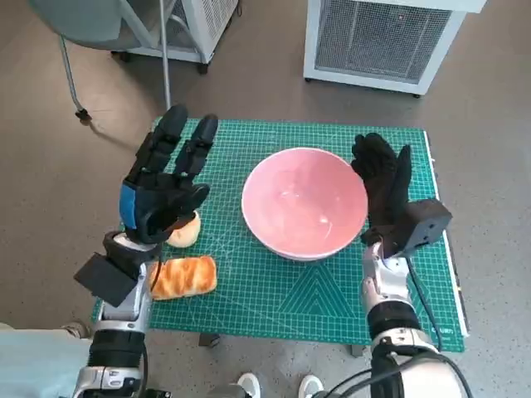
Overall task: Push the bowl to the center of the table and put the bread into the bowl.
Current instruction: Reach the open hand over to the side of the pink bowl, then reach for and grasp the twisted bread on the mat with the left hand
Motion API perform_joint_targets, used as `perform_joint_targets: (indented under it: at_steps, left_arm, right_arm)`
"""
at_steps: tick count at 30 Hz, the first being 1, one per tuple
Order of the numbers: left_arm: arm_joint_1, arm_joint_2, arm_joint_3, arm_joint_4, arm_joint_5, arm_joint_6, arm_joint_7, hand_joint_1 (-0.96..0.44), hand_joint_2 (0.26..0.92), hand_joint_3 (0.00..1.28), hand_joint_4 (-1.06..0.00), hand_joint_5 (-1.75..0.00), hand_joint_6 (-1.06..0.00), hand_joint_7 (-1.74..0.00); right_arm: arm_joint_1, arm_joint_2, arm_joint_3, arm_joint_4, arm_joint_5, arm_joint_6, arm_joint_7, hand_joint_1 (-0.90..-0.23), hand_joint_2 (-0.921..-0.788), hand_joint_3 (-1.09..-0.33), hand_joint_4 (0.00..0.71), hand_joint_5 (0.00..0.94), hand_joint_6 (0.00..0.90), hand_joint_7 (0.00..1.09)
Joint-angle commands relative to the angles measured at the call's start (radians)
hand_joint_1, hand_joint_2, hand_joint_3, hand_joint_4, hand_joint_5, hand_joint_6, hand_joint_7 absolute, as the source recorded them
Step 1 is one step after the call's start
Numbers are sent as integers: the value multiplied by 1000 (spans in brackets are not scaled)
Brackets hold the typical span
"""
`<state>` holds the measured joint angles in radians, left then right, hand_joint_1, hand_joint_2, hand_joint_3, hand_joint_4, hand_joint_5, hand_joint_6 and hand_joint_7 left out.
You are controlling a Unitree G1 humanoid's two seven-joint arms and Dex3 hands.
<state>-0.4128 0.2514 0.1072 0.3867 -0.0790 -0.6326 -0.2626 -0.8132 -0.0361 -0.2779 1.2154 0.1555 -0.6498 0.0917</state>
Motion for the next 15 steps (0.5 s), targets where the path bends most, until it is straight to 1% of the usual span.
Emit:
perform_joint_targets:
  at_steps: [1,5,8,12,15]
  left_arm:
    - [23,37,16,-30,4,3,-6,-290,921,177,-320,0,-493,-7]
    - [39,84,31,-44,-3,0,-29,-295,921,180,-318,0,-490,-5]
    - [56,153,45,-62,11,0,-62,-307,921,182,-315,0,-488,-4]
    - [86,274,63,-98,56,7,-110,-326,921,186,-300,0,-475,-1]
    - [114,357,76,-142,75,36,-152,-323,921,158,-285,0,-459,0]
  right_arm:
    - [10,-29,-12,-18,9,11,5,-455,-921,-798,293,0,77,485]
    - [22,-41,-13,-78,9,-17,-6,-453,-921,-809,291,0,76,483]
    - [46,-45,-7,-158,-3,-55,-23,-453,-921,-813,286,0,76,485]
    - [86,-52,7,-279,-21,-110,-30,-457,-921,-819,283,0,37,564]
    - [117,-54,22,-373,-27,-140,-25,-473,-921,-815,284,1,13,617]
